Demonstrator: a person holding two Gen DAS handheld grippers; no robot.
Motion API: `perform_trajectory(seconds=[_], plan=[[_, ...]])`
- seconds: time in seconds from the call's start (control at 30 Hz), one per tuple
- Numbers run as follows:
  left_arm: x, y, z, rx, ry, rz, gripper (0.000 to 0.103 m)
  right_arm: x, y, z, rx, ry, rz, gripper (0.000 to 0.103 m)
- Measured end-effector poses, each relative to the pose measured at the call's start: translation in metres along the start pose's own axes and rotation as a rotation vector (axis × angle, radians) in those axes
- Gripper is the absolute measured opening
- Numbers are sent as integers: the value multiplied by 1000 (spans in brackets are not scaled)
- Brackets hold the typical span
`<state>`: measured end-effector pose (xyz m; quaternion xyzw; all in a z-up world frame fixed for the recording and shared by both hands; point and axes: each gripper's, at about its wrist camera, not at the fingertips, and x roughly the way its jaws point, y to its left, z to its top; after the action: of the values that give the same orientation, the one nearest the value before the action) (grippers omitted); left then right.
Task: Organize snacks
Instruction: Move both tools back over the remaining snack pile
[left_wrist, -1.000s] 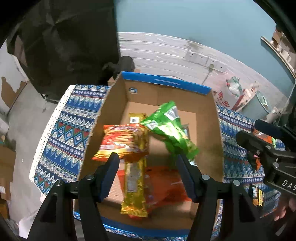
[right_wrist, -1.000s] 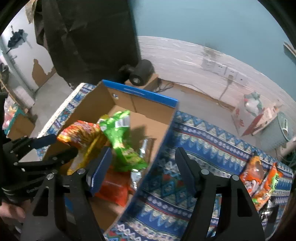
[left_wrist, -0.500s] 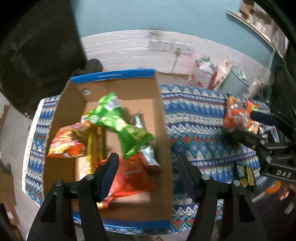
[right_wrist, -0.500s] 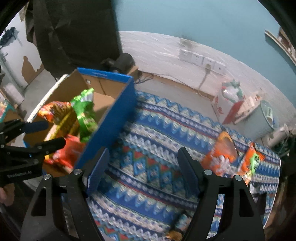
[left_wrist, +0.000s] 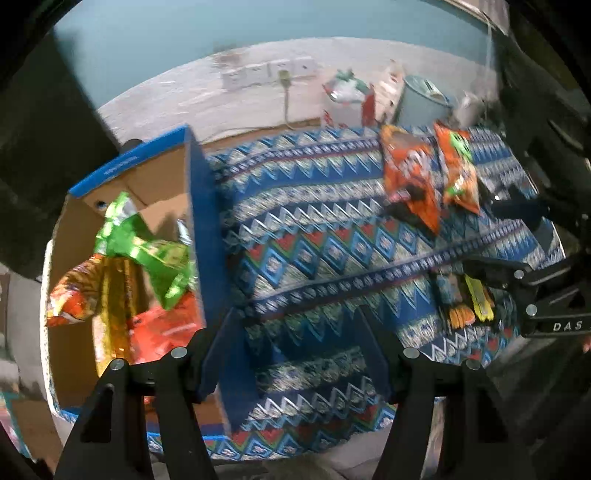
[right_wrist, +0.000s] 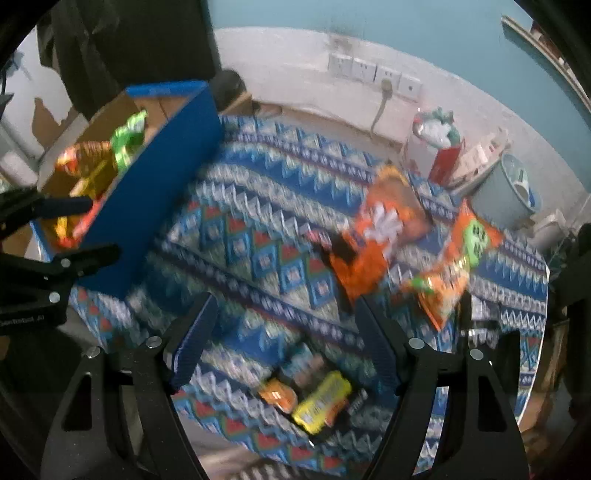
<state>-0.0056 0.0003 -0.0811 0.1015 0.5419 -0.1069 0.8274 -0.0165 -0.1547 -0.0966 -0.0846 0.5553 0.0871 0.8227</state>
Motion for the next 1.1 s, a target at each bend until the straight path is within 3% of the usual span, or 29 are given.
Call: perform_trajectory(seconds=[0.2, 0.37, 0.67, 0.87, 1.1], plan=[[15, -24, -9, 54, 40, -13, 67, 15, -4, -29, -83, 101, -19, 77], [33, -31, -13, 96, 65, 25, 67, 26, -2, -45, -136, 152, 25, 77], [59, -29, -13, 59, 147, -1, 67, 68, 3, -60, -231, 281, -12, 77], [68, -28, -8, 62, 162, 15, 67, 90, -3, -49, -200, 287, -31, 77], [79, -23, -4, 38, 175, 11, 67, 107, -21, -44, -102, 319, 18, 77]])
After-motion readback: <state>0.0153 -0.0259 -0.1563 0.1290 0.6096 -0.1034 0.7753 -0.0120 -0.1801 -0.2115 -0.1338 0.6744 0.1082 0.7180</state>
